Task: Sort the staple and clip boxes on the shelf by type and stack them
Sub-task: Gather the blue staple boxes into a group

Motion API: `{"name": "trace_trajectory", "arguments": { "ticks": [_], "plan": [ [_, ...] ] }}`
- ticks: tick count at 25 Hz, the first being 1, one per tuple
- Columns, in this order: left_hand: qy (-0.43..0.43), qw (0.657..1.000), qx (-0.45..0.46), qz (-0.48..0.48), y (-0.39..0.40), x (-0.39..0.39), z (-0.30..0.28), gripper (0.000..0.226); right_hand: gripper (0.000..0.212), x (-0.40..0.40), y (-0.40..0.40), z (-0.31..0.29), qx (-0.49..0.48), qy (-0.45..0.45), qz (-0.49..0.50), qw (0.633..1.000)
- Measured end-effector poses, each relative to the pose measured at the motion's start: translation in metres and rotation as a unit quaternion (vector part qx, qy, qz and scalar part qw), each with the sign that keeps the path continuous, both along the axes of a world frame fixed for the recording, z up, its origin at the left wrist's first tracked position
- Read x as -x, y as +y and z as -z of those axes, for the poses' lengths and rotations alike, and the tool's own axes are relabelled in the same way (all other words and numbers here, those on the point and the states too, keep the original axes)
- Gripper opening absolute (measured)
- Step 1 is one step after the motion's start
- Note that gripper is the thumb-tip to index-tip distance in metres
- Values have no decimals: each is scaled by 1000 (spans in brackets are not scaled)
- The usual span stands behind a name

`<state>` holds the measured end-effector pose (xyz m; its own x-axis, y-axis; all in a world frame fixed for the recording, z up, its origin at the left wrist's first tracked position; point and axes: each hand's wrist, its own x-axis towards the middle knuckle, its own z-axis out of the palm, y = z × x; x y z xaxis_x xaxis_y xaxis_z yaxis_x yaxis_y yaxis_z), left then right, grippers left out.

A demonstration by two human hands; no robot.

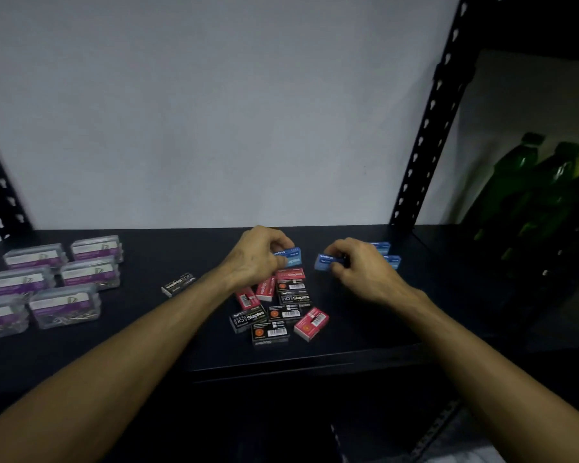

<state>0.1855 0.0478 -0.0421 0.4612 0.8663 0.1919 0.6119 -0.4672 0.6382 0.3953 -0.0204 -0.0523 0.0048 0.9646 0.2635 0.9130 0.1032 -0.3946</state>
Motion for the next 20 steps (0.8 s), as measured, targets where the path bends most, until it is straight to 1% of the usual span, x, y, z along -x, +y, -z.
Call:
{"name": "trace_trajectory", "arguments": {
  "ticks": [2, 5, 8, 14, 20],
  "plan": [
    [-12, 1000, 5, 21, -2, -32, 0, 23, 19, -28, -8, -2, 6, 1, 41, 999],
    [-15, 999, 6, 49, -8, -72, 7, 25, 11, -60, -20, -1, 12, -6, 84, 996],
    [-3, 998, 5, 58, -11, -100, 16, 29, 12, -81, -27, 4, 20, -8, 111, 994],
    [23, 998, 6, 65, -20, -129, 28, 31, 8, -106, -32, 17, 40, -2, 129, 991],
    [31, 997, 21, 70, -24, -138, 35, 32, 14, -112, -28, 23, 47, -2, 122, 991]
  ]
}}
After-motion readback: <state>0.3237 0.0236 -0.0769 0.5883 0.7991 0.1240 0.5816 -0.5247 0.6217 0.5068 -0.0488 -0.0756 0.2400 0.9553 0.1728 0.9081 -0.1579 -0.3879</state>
